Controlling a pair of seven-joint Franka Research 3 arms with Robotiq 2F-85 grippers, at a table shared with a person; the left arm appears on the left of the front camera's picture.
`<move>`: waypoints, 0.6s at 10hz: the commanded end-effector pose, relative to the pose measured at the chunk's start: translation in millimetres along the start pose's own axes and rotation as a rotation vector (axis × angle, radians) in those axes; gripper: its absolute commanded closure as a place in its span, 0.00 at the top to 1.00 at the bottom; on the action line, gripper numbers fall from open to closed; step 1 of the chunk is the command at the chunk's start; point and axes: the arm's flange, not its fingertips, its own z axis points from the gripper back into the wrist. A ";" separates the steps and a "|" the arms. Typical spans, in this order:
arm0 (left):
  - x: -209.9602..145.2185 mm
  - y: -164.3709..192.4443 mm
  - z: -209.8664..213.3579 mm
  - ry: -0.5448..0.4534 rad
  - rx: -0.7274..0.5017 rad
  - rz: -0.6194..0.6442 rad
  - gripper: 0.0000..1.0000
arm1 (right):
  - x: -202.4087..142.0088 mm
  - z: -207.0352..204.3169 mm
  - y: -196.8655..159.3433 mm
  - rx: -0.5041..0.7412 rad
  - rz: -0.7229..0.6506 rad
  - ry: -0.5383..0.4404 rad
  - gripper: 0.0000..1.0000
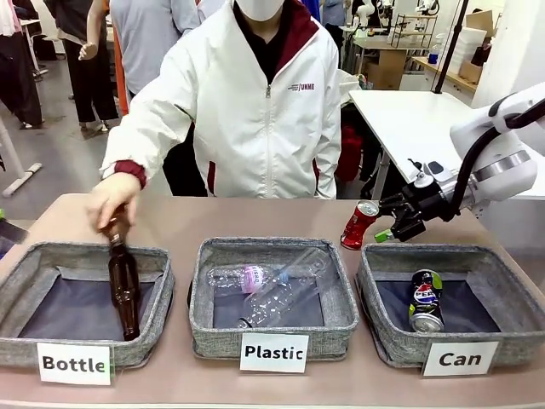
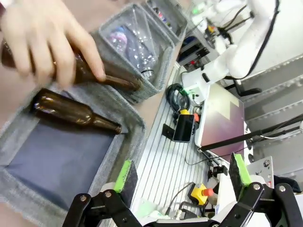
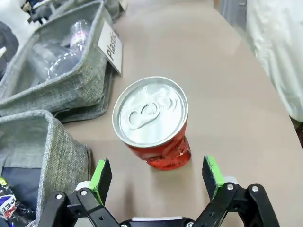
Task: Sort the can waste into the basket.
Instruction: Pick up the can waste from the table and place it in the right Fabric basket.
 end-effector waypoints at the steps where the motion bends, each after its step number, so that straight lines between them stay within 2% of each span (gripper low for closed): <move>1: -19.8 -38.1 78.7 0.006 0.126 -0.023 1.00 | 2.7 -6.3 -8.0 -0.030 0.032 -0.043 1.00; 3: -52.8 -73.6 137.9 -0.057 0.140 -0.008 1.00 | -0.9 -18.0 -14.2 -0.036 0.026 -0.089 1.00; 6: -82.8 -95.0 144.4 -0.072 0.141 0.036 1.00 | -1.6 -29.6 -18.5 -0.050 0.013 -0.139 1.00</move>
